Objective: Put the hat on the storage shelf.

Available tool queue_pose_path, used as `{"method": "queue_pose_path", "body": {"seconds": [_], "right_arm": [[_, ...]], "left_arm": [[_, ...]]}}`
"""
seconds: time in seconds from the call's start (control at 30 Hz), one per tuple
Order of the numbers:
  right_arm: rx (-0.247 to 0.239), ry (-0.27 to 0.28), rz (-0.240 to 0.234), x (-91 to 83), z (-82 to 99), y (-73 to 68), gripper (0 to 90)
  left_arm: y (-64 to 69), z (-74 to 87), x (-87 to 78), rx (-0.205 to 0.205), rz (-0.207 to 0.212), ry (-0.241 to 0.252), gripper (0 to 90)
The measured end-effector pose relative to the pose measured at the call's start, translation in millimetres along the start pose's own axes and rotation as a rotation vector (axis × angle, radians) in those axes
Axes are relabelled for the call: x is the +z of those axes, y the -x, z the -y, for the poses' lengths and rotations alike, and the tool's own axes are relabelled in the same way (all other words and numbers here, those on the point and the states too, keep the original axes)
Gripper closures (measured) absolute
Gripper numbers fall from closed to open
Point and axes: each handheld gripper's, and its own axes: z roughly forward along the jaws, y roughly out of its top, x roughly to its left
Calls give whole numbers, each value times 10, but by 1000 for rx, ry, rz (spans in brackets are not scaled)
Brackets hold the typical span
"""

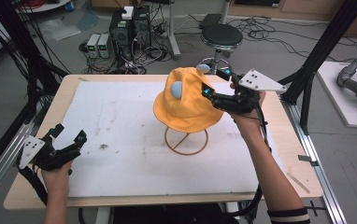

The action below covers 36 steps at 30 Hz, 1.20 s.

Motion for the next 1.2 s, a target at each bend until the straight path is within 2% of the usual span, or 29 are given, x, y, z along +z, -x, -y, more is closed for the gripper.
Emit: {"method": "queue_pose_path", "body": {"seconds": [0.07, 0.1, 0.17, 0.2, 0.27, 0.3, 0.33, 0.5, 0.53, 0.6, 0.67, 0.77, 0.83, 0.87, 0.9, 0.93, 0.97, 1.0, 1.03, 1.07, 1.1, 1.13, 1.2], "right_arm": [[0, 14, 15, -31, -10, 23, 231], [8, 47, 56, -110, -24, 76, 196], [12, 64, 73, -154, -27, 116, 166], [30, 90, 115, -263, -23, 207, 129], [38, 106, 151, -361, 1, 276, 128], [38, 106, 151, -361, 1, 276, 128], [42, 125, 197, -474, 55, 337, 126], [58, 106, 293, -750, 256, 492, 122], [63, 103, 307, -809, 305, 521, 121], [78, 99, 324, -867, 360, 534, 122], [72, 69, 377, -1006, 553, 563, 121], [67, 21, 395, -1077, 737, 563, 115], [64, 14, 398, -1097, 795, 560, 115], [83, 2, 402, -1137, 913, 550, 115], [83, 2, 402, -1137, 913, 550, 115], [98, -2, 401, -1177, 1041, 535, 115], [98, -2, 401, -1177, 1041, 535, 115], [121, -4, 397, -1222, 1175, 511, 115], [121, -4, 397, -1222, 1175, 511, 115], [127, -8, 392, -1271, 1303, 487, 115], [127, -8, 392, -1271, 1303, 487, 115], [130, -6, 395, -1320, 1401, 462, 115], [131, -5, 395, -1353, 1463, 455, 115]], "left_arm": [[5, -8, 2, -1, 1, 5, 94], [7, -14, 2, -2, -1, 6, 94], [6, -27, 0, 1, 0, 9, 94], [7, -32, 1, 0, 0, 14, 94], [8, -40, 0, 1, -2, 13, 94], [13, -45, 0, -4, -4, 16, 94], [17, -52, -2, -5, -4, 18, 94], [34, -125, -3, 7, -10, 28, 94], [44, -147, 13, 21, -27, 22, 94], [49, -152, 22, 24, -29, 23, 94], [60, -156, 49, 22, -24, 21, 94], [85, -165, 92, 29, -18, 11, 94], [110, -174, 124, 35, -12, 10, 94], [124, -178, 141, 39, -9, 8, 94], [139, -179, 158, 45, -9, 6, 94], [155, -177, 179, 48, -7, 5, 94], [169, -175, 199, 55, -5, 1, 94], [181, -172, 217, 63, -2, -4, 94], [193, -167, 234, 68, -2, -7, 94], [201, -163, 249, 70, -2, -11, 94], [209, -159, 265, 68, 1, -12, 94], [213, -156, 277, 71, 1, -16, 94], [234, -151, 306, 80, 4, -22, 94]]}}
